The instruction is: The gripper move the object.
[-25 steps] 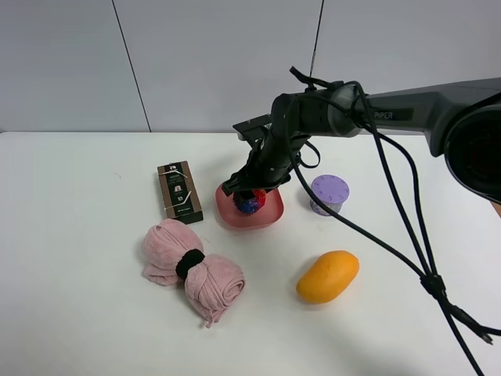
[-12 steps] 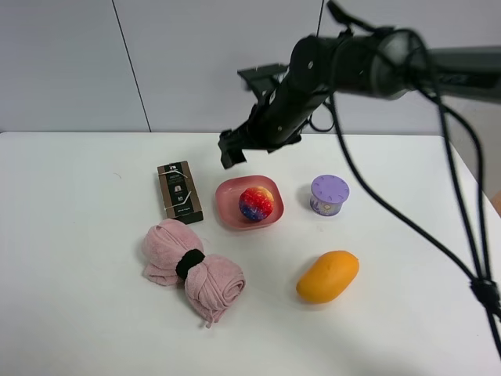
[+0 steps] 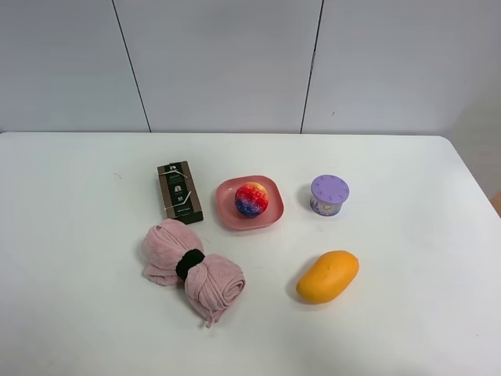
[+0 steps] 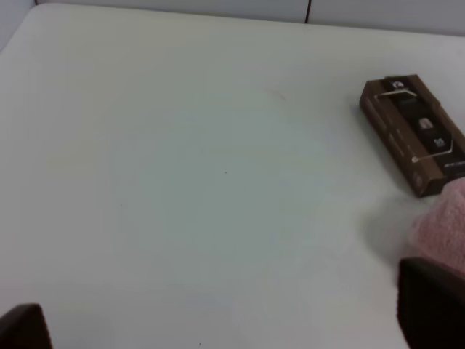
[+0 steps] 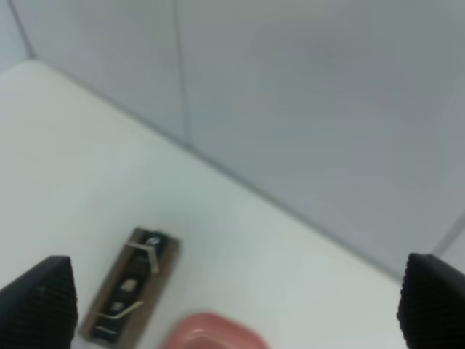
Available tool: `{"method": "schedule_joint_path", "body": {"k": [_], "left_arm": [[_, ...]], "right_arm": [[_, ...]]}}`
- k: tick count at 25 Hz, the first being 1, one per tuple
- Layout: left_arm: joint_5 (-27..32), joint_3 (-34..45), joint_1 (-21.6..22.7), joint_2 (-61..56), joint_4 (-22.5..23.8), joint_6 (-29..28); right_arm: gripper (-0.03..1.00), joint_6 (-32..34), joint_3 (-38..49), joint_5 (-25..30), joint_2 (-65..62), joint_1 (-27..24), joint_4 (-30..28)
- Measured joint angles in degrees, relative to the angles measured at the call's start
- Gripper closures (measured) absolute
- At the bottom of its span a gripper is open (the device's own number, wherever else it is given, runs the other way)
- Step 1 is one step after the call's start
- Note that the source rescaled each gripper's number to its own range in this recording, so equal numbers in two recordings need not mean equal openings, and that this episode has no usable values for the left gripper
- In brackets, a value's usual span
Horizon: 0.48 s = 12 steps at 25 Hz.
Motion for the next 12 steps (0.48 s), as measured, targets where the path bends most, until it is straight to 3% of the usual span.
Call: {"method": "schedule_joint_path", "body": {"k": [8,12], "left_arm": [[0.00,0.00,0.00,0.00,0.00,0.00],[0.00,0.00,0.00,0.00,0.00,0.00]], "right_arm": [[0.12,5.33,-0.01,14.59,-16.46,-0.46,-14.97],[0.12,6.42,0.00,17.08,-23.51,-6.48,-16.34]]}}
